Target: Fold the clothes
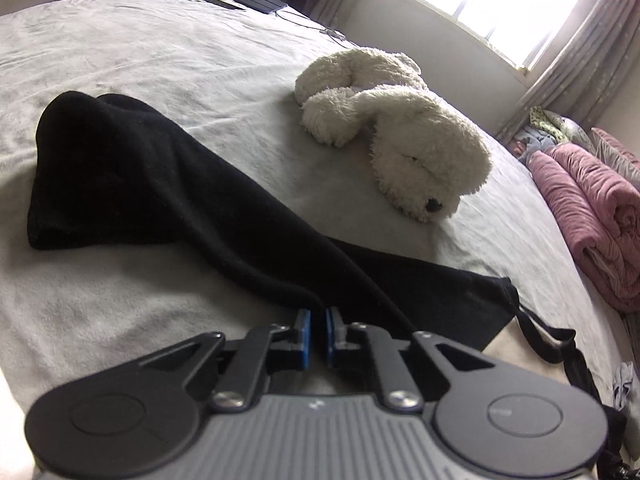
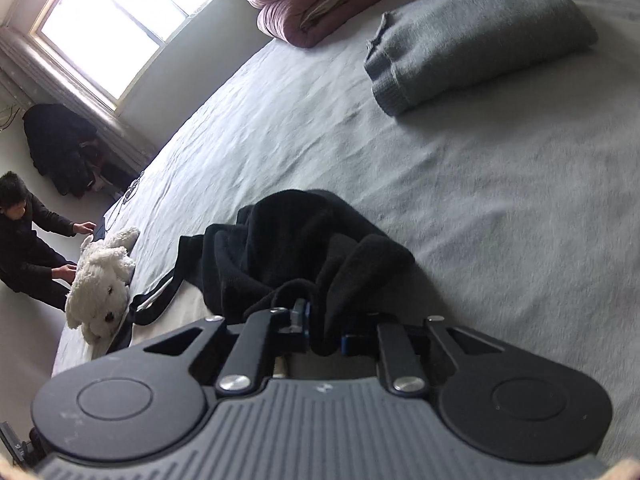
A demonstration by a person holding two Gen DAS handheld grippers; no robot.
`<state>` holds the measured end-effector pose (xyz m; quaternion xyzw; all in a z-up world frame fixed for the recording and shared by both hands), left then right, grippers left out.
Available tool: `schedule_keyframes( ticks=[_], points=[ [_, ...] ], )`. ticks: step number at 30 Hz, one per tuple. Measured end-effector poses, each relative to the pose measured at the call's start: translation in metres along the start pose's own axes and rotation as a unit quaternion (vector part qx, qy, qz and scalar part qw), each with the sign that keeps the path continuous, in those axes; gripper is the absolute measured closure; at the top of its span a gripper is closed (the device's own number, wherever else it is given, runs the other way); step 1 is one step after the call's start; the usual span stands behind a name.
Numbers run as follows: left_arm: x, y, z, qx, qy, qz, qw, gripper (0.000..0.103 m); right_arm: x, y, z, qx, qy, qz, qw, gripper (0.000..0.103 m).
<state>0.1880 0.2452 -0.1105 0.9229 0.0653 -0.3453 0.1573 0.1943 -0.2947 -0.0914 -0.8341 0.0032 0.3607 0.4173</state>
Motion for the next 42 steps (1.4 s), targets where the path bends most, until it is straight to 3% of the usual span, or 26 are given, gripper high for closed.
schedule_keyframes(
  ticks=[7,13,15,17,18,24,29,34,40,42],
  points=[
    [-0.009,0.009,-0.012,0.034,0.054,-0.031,0.9975,0.098,-0.005,-0.022,-0.025,-0.071,0.065,0.036,0.995,0.092],
    [0.003,0.009,-0.005,0.058,0.026,-0.043,0.9970,0.096,0.009,-0.018,-0.017,-0.098,0.048,0.069,0.992,0.088],
    [-0.001,0.009,-0.004,0.061,0.018,-0.032,0.9975,0.095,0.009,-0.016,-0.014,-0.094,0.041,0.072,0.992,0.083],
    [-0.004,0.009,-0.002,0.058,0.007,-0.017,0.9981,0.092,0.003,-0.014,-0.014,-0.088,0.036,0.071,0.993,0.064],
    [-0.006,0.009,-0.001,0.059,0.000,-0.010,0.9982,0.090,-0.001,-0.012,-0.013,-0.085,0.033,0.071,0.993,0.061],
    [-0.031,-0.001,0.018,0.032,-0.033,0.031,0.9985,0.089,-0.027,-0.001,0.005,-0.058,-0.003,0.066,0.996,0.060],
    [-0.055,-0.002,0.040,0.034,-0.058,0.041,0.9969,0.088,-0.051,-0.002,0.029,-0.059,-0.024,0.056,0.996,0.060],
    [-0.077,-0.002,0.059,0.023,-0.091,0.057,0.9939,0.086,-0.073,-0.023,0.059,-0.078,-0.043,0.027,0.996,0.060],
    [-0.089,0.005,0.077,0.018,-0.116,0.111,0.9869,0.086,-0.084,-0.057,0.112,-0.105,-0.066,-0.001,0.992,0.060],
    [-0.087,0.008,0.080,0.023,-0.131,0.124,0.9834,0.094,-0.083,-0.069,0.133,-0.114,-0.080,-0.011,0.990,0.060]
  ],
)
Point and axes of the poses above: each gripper's, at about its wrist camera, not at the fingertips, and x roughly the way its jaws point, y to its right, z to its underside, the point moved 6 cm from there along x, roughly the way its jaws point, and after that the axes turned 15 degrees about x, right-handed, at the moved point
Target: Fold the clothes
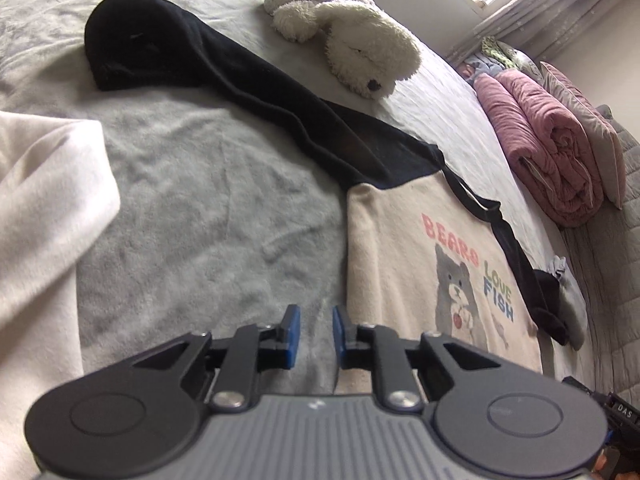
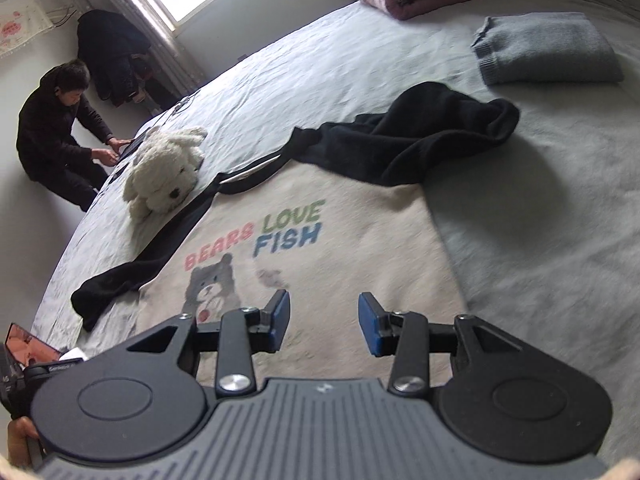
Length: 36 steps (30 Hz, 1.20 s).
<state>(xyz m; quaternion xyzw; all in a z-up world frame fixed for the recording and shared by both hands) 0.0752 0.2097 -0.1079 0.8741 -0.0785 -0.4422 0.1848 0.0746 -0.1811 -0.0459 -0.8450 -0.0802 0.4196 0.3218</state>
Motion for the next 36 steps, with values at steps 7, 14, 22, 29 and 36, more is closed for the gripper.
schedule_keyframes(
  ticks=[7,14,22,29,36],
  points=[
    [0.008,-0.004,0.000,-0.055,-0.019,0.057,0.9966,0.097,0.020,-0.064,0.068,-0.030,-0.045,-0.030,0.998,0.060],
    [0.012,0.001,-0.004,-0.053,-0.026,0.092,0.9940,0.097,0.035,-0.137,0.133,-0.081,-0.092,-0.086,0.989,0.060],
    [0.013,-0.003,-0.003,-0.054,-0.040,0.128,0.9895,0.097,0.061,-0.178,0.182,-0.180,-0.109,-0.074,0.975,0.060],
    [0.015,-0.008,-0.004,-0.062,-0.041,0.115,0.9906,0.097,0.075,-0.163,0.211,-0.247,-0.113,-0.028,0.962,0.061],
    [0.015,-0.008,-0.007,-0.063,-0.036,0.107,0.9916,0.097,0.054,-0.165,0.226,-0.287,-0.087,-0.039,0.953,0.061]
  ],
)
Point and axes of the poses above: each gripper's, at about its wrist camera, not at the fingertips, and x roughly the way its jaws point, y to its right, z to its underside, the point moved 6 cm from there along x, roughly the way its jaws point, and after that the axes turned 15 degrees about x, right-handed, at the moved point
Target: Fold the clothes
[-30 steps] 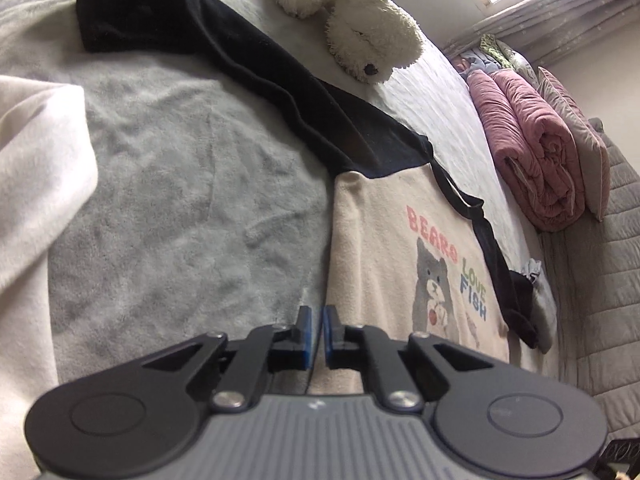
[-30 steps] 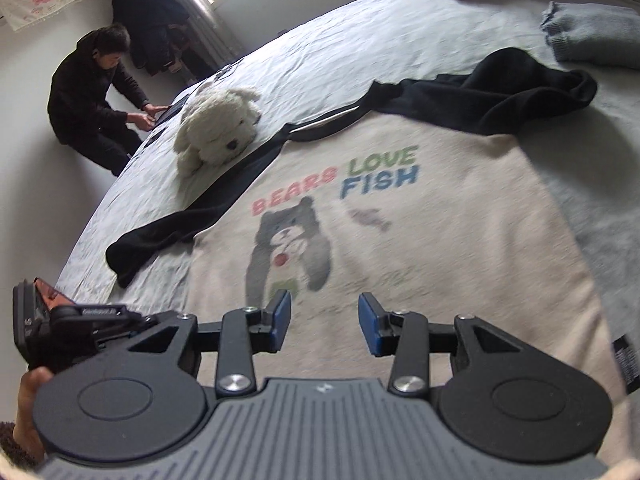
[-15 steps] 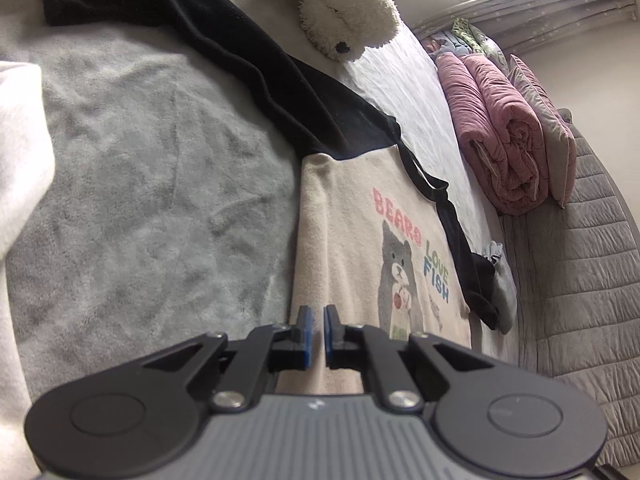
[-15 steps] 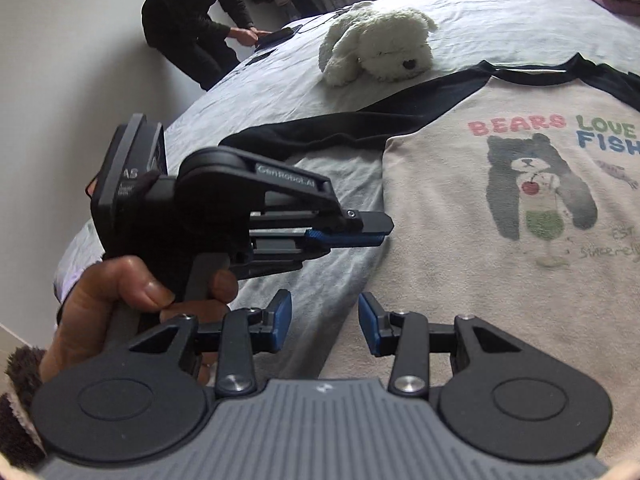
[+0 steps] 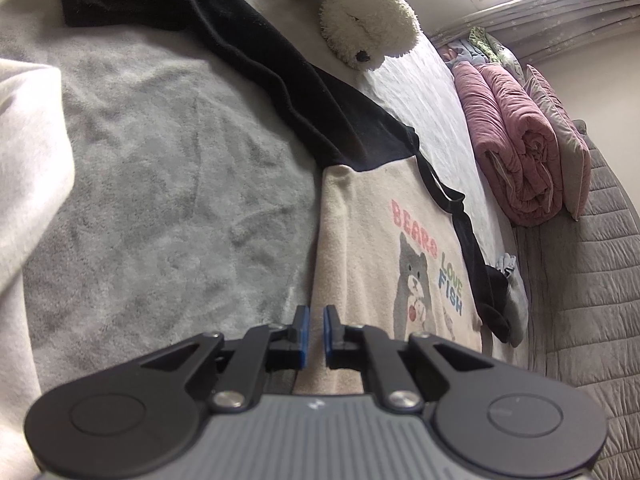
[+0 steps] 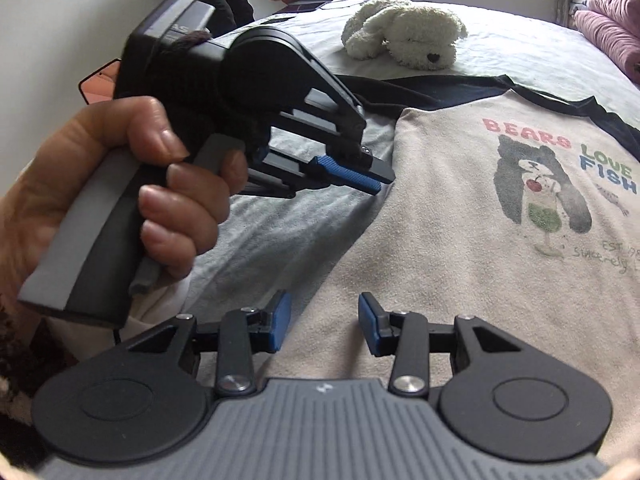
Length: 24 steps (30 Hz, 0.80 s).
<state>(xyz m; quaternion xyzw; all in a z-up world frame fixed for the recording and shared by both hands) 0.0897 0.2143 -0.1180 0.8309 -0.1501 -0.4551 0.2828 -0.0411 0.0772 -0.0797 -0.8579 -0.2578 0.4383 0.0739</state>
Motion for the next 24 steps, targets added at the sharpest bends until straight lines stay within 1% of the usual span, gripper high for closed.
schedule_keyframes(
  ticks=[5,7,9,10,11,13,15,16,18,20,23,24],
  points=[
    [-0.001,0.000,-0.001,-0.002,0.002,-0.005,1.0000,0.097,0.007,-0.003,0.008,-0.013,-0.015,-0.008,1.000,0.061],
    [0.000,-0.001,0.000,0.000,0.001,-0.009,1.0000,0.097,0.013,-0.001,0.012,-0.020,-0.019,-0.003,1.000,0.064],
    [-0.001,-0.003,0.000,-0.001,0.002,-0.015,0.9999,0.097,0.014,0.000,0.014,-0.037,-0.007,0.011,0.999,0.076],
    [-0.001,-0.004,0.000,-0.003,0.002,-0.017,0.9998,0.097,0.014,0.001,0.014,-0.042,-0.002,0.019,0.999,0.090],
    [-0.002,-0.006,0.000,-0.008,0.003,-0.018,0.9998,0.095,0.012,0.004,0.012,-0.036,-0.002,0.020,0.999,0.095],
    [-0.002,-0.010,0.000,-0.018,0.003,-0.017,0.9997,0.087,0.007,0.018,0.003,0.018,-0.010,-0.005,1.000,0.096],
    [-0.002,-0.012,-0.001,-0.027,0.003,-0.007,0.9996,0.082,-0.002,0.031,-0.007,0.077,-0.012,-0.041,0.996,0.096],
    [-0.001,-0.012,-0.001,-0.029,0.004,-0.004,0.9996,0.080,-0.008,0.037,-0.012,0.101,-0.011,-0.061,0.993,0.095],
    [0.000,-0.010,-0.001,-0.031,0.006,0.000,0.9995,0.074,-0.019,0.046,-0.020,0.142,-0.011,-0.103,0.984,0.095],
    [0.001,-0.009,-0.001,-0.037,0.008,0.007,0.9993,0.070,-0.028,0.054,-0.026,0.174,-0.010,-0.135,0.975,0.094],
    [0.005,-0.008,0.001,-0.055,0.014,0.021,0.9982,0.070,-0.036,0.063,-0.030,0.208,-0.011,-0.164,0.964,0.094],
    [0.006,-0.006,0.001,-0.055,0.017,0.023,0.9981,0.078,-0.035,0.065,-0.031,0.212,-0.012,-0.166,0.963,0.094]
  ],
)
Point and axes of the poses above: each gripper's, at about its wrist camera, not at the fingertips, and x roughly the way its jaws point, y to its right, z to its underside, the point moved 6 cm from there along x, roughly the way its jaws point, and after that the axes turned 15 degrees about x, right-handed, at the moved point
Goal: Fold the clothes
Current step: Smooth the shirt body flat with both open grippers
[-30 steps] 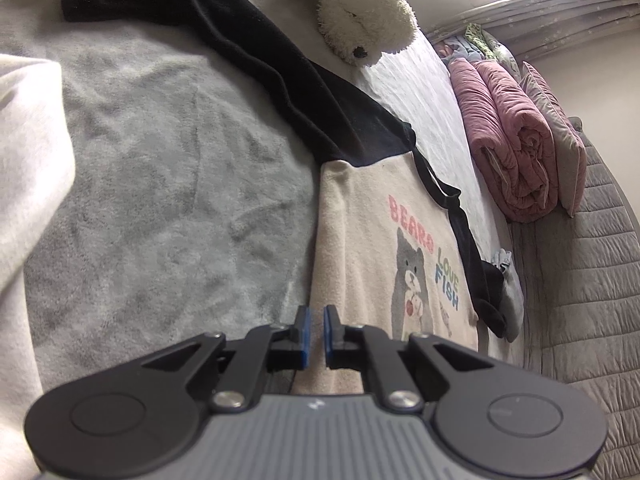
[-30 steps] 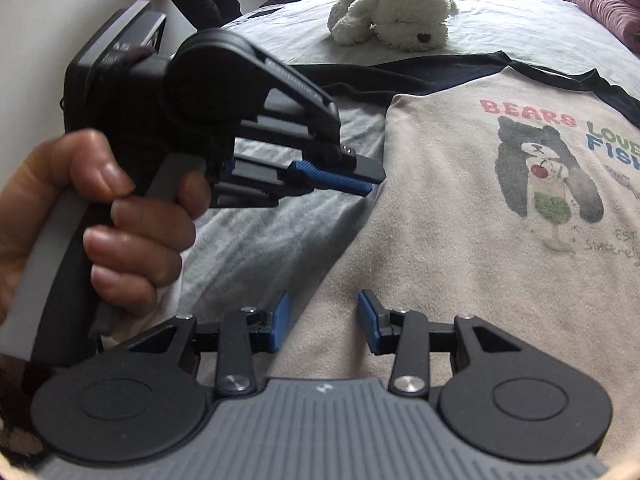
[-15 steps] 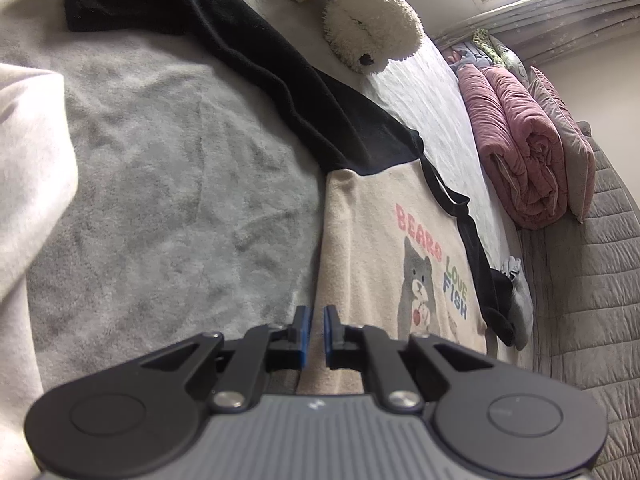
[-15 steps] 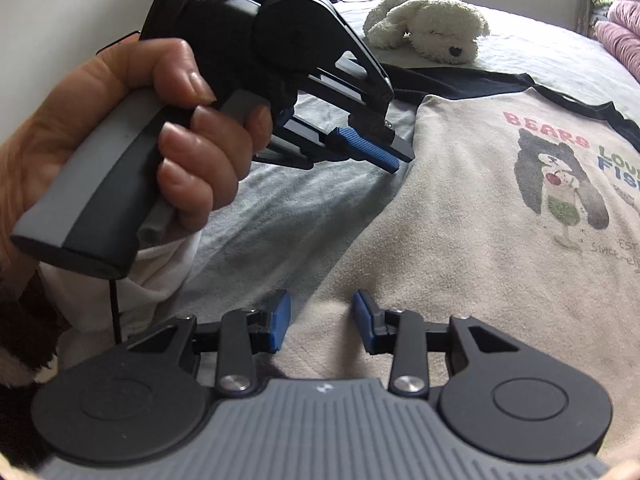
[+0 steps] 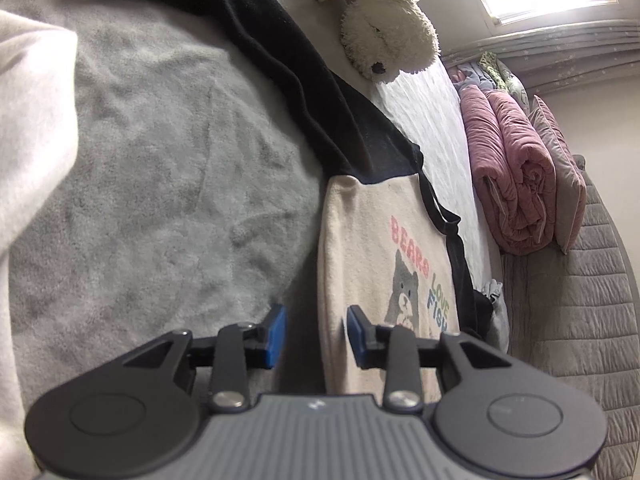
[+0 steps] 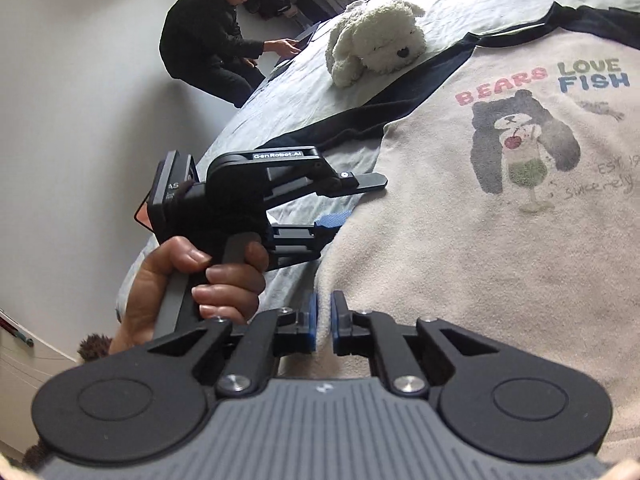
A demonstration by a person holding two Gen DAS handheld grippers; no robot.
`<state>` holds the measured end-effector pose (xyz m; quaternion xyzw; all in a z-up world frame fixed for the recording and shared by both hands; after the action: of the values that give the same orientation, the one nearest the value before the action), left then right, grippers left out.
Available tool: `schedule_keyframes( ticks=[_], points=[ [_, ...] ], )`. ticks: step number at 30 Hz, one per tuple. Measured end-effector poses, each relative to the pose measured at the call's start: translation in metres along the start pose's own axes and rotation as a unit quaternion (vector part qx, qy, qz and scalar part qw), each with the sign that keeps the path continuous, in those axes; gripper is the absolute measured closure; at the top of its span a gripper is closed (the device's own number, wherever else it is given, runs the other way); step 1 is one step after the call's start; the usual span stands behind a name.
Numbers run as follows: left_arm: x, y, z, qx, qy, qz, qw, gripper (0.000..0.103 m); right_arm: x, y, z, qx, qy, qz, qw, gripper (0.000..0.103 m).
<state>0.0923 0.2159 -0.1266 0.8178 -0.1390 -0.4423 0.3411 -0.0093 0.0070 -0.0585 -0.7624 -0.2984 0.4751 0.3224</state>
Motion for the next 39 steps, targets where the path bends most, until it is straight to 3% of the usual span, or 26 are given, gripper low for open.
schedule_keyframes(
  ticks=[2,7,11,14,16,19,23,28,32,39],
  points=[
    [0.001,0.004,0.001,0.010,0.005,-0.008,0.9999,0.098,0.005,0.000,0.001,0.000,-0.007,0.004,1.000,0.093],
    [-0.006,0.015,0.002,0.089,0.003,-0.113,0.9896,0.098,0.033,0.001,0.024,-0.018,-0.051,0.027,0.998,0.092],
    [-0.002,0.019,0.001,0.119,-0.002,-0.133,0.9839,0.094,0.057,0.003,0.040,-0.025,-0.081,0.040,0.996,0.092],
    [-0.008,0.021,-0.003,0.125,0.016,-0.143,0.9816,0.088,0.044,0.000,0.034,-0.025,-0.078,0.034,0.996,0.084],
    [-0.016,0.026,-0.006,0.147,0.045,-0.157,0.9755,0.085,0.029,0.003,0.023,-0.023,-0.058,0.040,0.997,0.081],
    [-0.021,0.042,-0.005,0.186,0.079,-0.142,0.9690,0.085,0.000,0.016,0.004,-0.015,-0.012,0.061,0.998,0.066],
    [-0.012,0.070,0.009,0.255,0.083,-0.105,0.9577,0.082,-0.042,0.047,-0.022,0.000,0.053,0.108,0.993,0.066],
    [0.017,0.092,0.042,0.332,0.046,-0.092,0.9377,0.074,-0.102,0.101,-0.038,-0.001,0.146,0.228,0.963,0.066],
    [0.031,0.105,0.062,0.374,0.031,-0.085,0.9229,0.074,-0.150,0.143,-0.035,0.048,0.192,0.253,0.947,0.063],
    [0.040,0.143,0.090,0.411,0.050,-0.022,0.9100,0.074,-0.198,0.176,-0.021,0.074,0.231,0.288,0.926,0.060]
  ],
)
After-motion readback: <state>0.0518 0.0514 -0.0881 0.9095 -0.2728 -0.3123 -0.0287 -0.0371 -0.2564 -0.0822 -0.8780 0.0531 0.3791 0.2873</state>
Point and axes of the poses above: each gripper's, at about its wrist camera, not at the fingertips, and x roughly the way its jaws point, y to its right, z to its underside, the point moved 6 cm from there along x, roughly the way its jaws point, and after that the axes turned 15 degrees about x, right-handed, at the moved point
